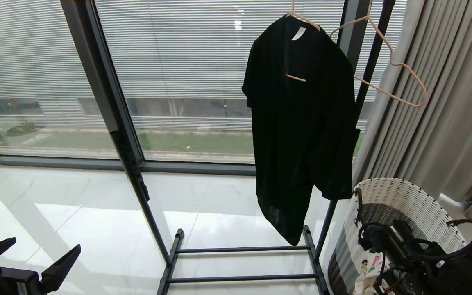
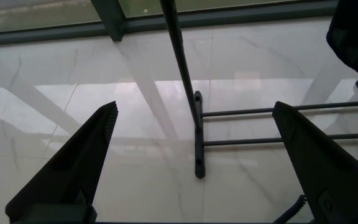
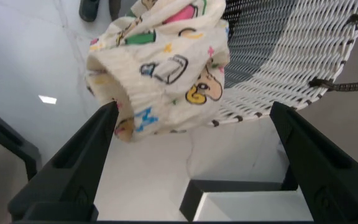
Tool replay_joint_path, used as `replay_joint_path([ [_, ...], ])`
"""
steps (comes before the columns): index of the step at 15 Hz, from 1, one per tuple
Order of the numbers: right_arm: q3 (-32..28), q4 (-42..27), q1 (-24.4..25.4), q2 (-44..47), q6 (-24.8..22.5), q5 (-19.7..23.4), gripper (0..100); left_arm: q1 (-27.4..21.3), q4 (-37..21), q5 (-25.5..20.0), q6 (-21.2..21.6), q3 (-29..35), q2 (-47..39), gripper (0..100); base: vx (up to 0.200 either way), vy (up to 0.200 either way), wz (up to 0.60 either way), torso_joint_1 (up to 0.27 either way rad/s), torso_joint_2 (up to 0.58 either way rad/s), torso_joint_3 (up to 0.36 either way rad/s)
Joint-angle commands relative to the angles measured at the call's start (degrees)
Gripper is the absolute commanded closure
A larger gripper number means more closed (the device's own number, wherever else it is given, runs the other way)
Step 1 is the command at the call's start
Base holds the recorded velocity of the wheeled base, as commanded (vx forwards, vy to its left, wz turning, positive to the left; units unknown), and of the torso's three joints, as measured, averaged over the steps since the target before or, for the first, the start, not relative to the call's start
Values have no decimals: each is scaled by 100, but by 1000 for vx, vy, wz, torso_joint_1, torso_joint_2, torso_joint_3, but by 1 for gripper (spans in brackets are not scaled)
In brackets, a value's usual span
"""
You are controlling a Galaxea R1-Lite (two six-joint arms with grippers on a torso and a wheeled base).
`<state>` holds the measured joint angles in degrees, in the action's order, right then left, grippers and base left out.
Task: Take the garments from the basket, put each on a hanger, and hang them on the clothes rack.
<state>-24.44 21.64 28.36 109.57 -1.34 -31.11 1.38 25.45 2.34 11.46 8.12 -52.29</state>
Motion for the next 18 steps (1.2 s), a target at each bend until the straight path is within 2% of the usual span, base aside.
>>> replay_joint_path([
  [1, -43, 86, -32, 240, -7, 0, 0, 3, 3, 3, 5, -65, 52, 0, 0, 0, 0, 0, 0, 0],
  [6, -26, 315, -129, 416, 2, 0, 0, 3, 3, 12, 32, -21, 78, 0, 0, 0, 0, 0, 0, 0],
  [7, -26, 359, -155, 451, -7, 0, 100, 3, 3, 3, 41, -21, 78, 0, 0, 0, 0, 0, 0, 0],
  [11, 36, 367, -102, 355, 2, 44, 100, 3, 3, 12, 49, -21, 78, 0, 0, 0, 0, 0, 0, 0],
  [13, -52, 104, -5, -190, -130, 395, 100, 12, 3, 21, 67, -30, 78, 0, 0, 0, 0, 0, 0, 0],
  [15, -474, -441, -5, -656, -226, 518, 100, 12, 3, 65, 67, -30, 69, 0, 0, 0, 0, 0, 0, 0],
  [17, -1757, -1962, 74, -1430, -235, 975, 100, 3, 3, 65, 243, -30, 69, 0, 0, 0, 0, 0, 0, 0],
  [18, -2082, -2313, 135, -1544, -235, 1090, 100, 12, 3, 65, 252, -30, 69, 0, 0, 0, 0, 0, 0, 0],
])
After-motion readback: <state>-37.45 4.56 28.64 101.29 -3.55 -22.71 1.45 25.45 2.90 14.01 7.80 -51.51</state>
